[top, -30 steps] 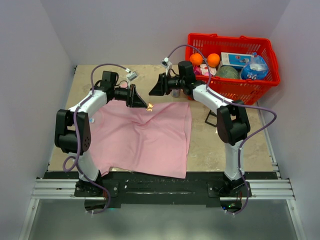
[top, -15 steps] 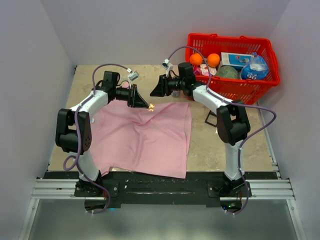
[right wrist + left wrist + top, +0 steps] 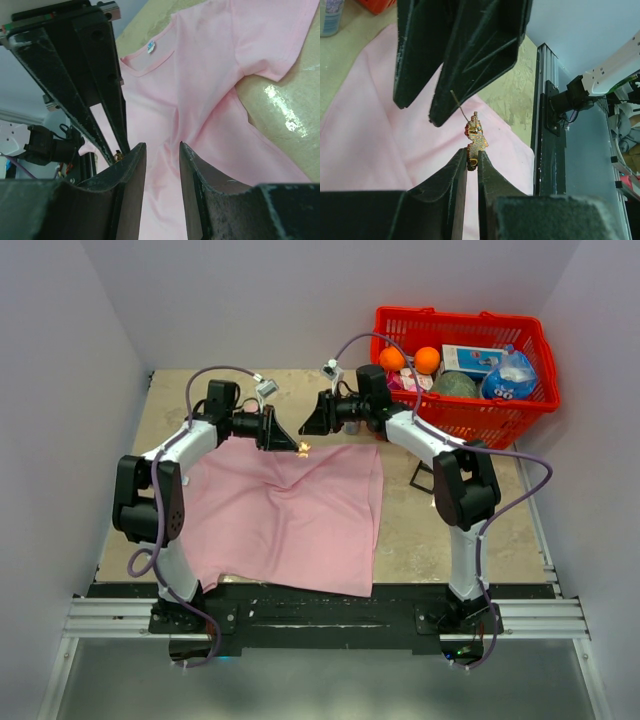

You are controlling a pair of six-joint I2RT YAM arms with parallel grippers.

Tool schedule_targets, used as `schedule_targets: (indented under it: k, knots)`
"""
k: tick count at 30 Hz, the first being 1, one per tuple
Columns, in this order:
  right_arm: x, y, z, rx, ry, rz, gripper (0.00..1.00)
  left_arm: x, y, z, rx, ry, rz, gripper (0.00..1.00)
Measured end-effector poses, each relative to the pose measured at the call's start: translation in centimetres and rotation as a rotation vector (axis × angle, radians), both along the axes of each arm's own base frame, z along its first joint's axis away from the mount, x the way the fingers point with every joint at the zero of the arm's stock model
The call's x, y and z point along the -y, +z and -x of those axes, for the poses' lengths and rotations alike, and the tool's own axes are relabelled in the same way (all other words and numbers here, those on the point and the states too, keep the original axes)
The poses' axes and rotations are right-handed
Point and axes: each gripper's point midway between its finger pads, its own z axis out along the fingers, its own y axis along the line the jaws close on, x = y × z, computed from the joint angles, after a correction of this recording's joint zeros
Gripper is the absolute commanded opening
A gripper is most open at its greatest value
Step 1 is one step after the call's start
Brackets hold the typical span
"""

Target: Remove the brooch from the garment

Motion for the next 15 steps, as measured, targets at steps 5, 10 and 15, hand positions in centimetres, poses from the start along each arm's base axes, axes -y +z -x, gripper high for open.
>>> schedule_targets:
  k: [5,10,15]
  knots:
    - [-0.1,0.2,0.4,0.001,0.025,-0.013,0.37,0.1,-0.8,-0.6,-0.025,0.011,-0.005,0.0]
    - [0.1,0.7,0.7,0.022,0.033,-0.01,0.38,0.2,-1.4,-1.1,-0.041,0.021,-0.008,0.0]
    - [0.4,1.5,1.1,0.068,0.043,-0.002,0.39,0.2,-1.3,-1.6,-0.036,0.031,-0.007,0.0]
